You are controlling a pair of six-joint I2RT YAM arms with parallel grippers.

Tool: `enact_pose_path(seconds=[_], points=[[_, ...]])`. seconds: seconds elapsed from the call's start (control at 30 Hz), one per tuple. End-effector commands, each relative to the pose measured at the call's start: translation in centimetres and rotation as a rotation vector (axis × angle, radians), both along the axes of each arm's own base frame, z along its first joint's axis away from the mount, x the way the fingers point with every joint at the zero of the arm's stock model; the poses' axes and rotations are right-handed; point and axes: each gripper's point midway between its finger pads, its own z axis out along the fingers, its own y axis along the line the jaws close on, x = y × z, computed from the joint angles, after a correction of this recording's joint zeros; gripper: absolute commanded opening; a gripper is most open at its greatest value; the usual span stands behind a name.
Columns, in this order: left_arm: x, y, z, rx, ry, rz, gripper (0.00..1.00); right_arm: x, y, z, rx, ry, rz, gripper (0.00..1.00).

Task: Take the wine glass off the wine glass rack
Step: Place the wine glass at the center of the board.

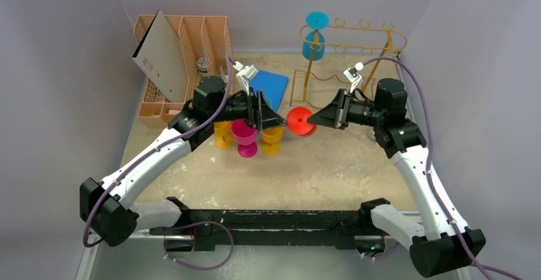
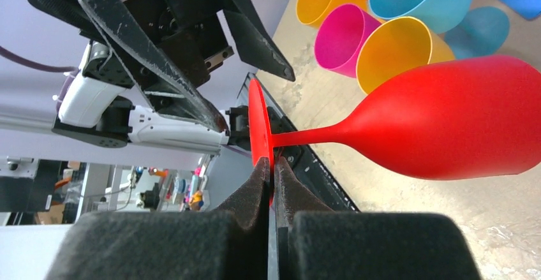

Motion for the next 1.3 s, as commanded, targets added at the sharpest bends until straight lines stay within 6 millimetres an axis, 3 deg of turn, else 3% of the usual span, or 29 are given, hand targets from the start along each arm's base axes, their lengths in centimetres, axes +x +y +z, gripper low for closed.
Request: enact_pose_path(seconds=[0.0, 0.1, 0.33, 0.63, 0.83, 1.07, 1.2, 1.27], points=[[0.5, -0.4, 2.6, -0.055, -0.072, 0.002, 0.65, -1.4, 0.4, 1.4, 0.026, -0.053, 0.075, 0.0], [0.5, -0.6, 2.1, -0.049, -0.054, -0.009, 0.63, -1.7, 0.5, 1.3, 0.026, -0.039, 0.088, 0.0], [0.3, -1.4, 3.0, -0.111, -0.074, -0.04, 0.59, -2.2, 0.5, 1.1, 0.029, -0.014, 0.109, 0.0], [-0.4, -2.7, 3.3, -0.147, -0.077, -0.107, 0.28, -2.3, 0.5, 0.6, 0.016, -0.002, 0.118, 0.0], [-1.8, -3.3, 3.1, -0.151, -0.07, -0.187, 0.14, -2.1, 0.5, 0.3, 0.008, -0.004, 0.11, 0.0], [-2.7, -3.9, 2.6, -0.136, -0.06, -0.247, 0.21, -2.0, 0.4, 0.1, 0.003, -0.011, 0.105, 0.0], [-2.7, -4.1, 2.7, -0.13, -0.065, -0.245, 0.02, -2.0, 0.4, 0.0, 0.002, -0.012, 0.104, 0.0], [-2.5, -4.1, 2.7, -0.126, -0.066, -0.235, 0.0, -2.0, 0.4, -0.1, 0.001, -0.01, 0.105, 0.0]])
